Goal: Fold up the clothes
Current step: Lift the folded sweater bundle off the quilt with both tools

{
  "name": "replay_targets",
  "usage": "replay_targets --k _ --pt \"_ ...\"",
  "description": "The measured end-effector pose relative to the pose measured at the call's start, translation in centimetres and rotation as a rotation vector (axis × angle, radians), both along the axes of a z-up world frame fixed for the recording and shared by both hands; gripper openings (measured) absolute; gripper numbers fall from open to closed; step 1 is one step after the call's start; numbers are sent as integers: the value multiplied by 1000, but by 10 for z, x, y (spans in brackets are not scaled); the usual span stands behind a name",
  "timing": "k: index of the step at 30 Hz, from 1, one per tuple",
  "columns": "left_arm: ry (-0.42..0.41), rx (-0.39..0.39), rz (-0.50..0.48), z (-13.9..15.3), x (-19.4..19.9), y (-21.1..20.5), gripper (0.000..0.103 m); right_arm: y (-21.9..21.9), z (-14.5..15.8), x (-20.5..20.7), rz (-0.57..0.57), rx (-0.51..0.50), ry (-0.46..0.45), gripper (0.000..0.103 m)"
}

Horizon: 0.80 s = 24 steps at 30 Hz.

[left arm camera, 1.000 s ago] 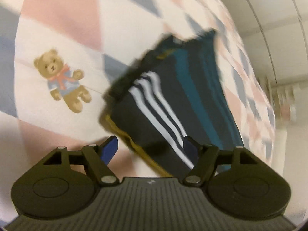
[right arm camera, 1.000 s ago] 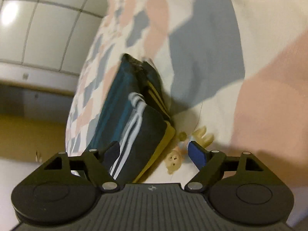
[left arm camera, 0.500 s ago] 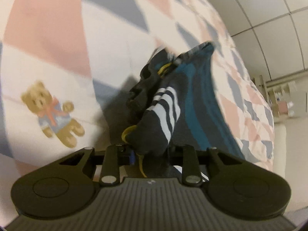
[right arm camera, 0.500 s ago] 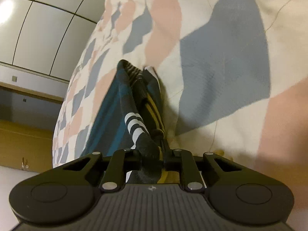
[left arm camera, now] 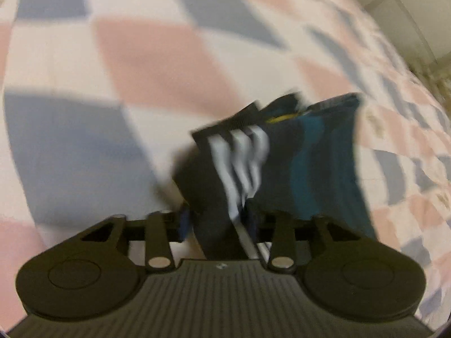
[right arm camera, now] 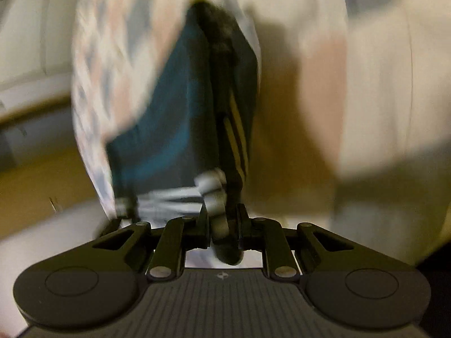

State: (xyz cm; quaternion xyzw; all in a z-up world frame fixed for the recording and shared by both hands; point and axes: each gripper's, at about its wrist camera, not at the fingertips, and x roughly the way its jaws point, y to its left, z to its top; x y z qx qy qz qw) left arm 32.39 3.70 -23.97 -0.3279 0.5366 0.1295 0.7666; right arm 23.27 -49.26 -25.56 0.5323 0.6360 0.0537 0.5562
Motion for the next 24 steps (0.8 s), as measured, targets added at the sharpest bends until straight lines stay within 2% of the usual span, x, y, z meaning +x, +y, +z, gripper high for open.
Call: replay_targets --k 2,3,4,6,10,12,14,16,19,22,24 --pt "-26 1 8 7 -13 -10 41 2 -16 6 72 -40 32 37" --pt "-38 2 11 11 -20 -15 47 0 -17 10 111 -60 27 37" --pt "-46 13 8 18 -31 -24 56 -7 -9 17 146 -83 -12 37" --pt "-56 26 7 32 -56 -43 63 -20 7 31 217 -129 -90 43" --pt "-26 -55 18 39 -115 -110 63 -51 51 75 408 -335 -335 45" --pt "6 -110 32 36 -143 -154 63 -59 59 103 499 -377 -436 47" --pt "17 -178 59 31 -168 -197 64 -67 63 121 598 -410 -526 54" --pt "-13 -285 147 20 -190 -234 69 -65 58 134 676 -385 -574 54" --pt "-77 -409 369 -4 -222 -264 69 -72 39 153 711 -263 -558 56" --pt "-168 -444 526 -20 -232 -276 69 -75 19 161 717 -175 -535 61" --pt "-198 -446 519 -28 -223 -281 65 -72 8 168 705 -133 -513 66"
